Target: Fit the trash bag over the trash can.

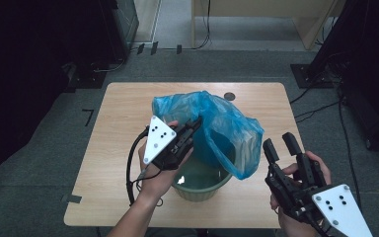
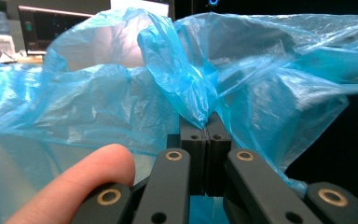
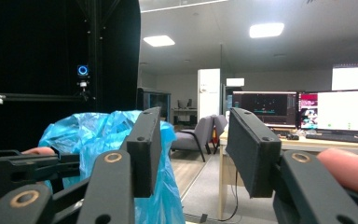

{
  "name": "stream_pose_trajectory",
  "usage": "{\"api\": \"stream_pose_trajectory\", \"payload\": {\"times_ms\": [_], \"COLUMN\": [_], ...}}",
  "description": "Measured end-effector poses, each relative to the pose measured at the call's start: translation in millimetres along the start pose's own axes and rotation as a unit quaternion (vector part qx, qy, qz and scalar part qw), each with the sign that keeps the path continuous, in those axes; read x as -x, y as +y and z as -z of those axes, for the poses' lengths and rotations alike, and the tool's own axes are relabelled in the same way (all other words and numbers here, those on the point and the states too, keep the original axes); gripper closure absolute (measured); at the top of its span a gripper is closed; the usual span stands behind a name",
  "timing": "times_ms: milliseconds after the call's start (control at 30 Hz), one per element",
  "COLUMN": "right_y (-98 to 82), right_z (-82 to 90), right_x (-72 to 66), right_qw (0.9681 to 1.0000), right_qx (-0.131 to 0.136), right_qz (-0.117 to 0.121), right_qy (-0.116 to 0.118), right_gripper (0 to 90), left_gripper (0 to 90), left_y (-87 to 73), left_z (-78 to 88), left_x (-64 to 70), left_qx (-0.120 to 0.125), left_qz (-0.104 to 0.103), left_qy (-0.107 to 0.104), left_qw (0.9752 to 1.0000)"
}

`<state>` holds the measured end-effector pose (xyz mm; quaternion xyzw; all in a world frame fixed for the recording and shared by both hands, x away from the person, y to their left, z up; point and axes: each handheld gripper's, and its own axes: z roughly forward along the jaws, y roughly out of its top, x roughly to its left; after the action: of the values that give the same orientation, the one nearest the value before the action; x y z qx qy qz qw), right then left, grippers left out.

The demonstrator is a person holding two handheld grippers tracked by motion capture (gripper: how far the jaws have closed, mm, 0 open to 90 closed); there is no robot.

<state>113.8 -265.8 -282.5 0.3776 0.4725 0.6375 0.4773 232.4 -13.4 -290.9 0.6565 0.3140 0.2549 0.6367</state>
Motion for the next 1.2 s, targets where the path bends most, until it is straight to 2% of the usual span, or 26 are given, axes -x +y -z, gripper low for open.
{"api": "stream_pose_trajectory", "payload": {"times_ms": [167, 567, 667, 733, 867, 967, 1200], "right_y": [0.8, -17.0, -20.3, -22.6, -24.6, -27.1, -34.2], "right_z": [1.2, -7.7, -8.3, -7.4, -5.8, -6.1, -11.6], "right_x": [0.3, -28.5, -35.5, -40.3, -45.6, -51.9, -54.3], "right_qw": [1.0, 0.9991, 0.9986, 0.999, 0.9987, 0.9978, 0.9976], "right_qx": [0.002, -0.015, -0.017, -0.007, 0.0, -0.005, -0.022], "right_qz": [-0.006, -0.004, -0.002, -0.001, -0.007, -0.002, -0.006], "right_qy": [0.003, 0.041, 0.051, 0.045, 0.051, 0.065, 0.065], "right_gripper": [55.4, 57.3, 58.0, 59.9, 61.8, 62.2, 62.5], "left_gripper": [89.3, 89.2, 89.1, 88.7, 88.5, 88.5, 88.5], "left_y": [-1.8, 1.6, 1.7, 1.9, 2.8, 3.1, 3.3], "left_z": [-8.5, -18.9, -19.2, -18.6, -17.9, -17.6, -11.1], "left_x": [-3.2, 9.1, 11.7, 13.3, 17.1, 18.8, 25.4], "left_qx": [-0.007, -0.003, -0.003, -0.001, 0.004, 0.004, 0.009], "left_qz": [0.016, 0.019, 0.017, 0.018, 0.019, 0.018, 0.015], "left_qy": [0.002, -0.006, -0.009, -0.009, -0.011, -0.013, -0.026], "left_qw": [0.9998, 0.9998, 0.9998, 0.9998, 0.9998, 0.9997, 0.9995]}}
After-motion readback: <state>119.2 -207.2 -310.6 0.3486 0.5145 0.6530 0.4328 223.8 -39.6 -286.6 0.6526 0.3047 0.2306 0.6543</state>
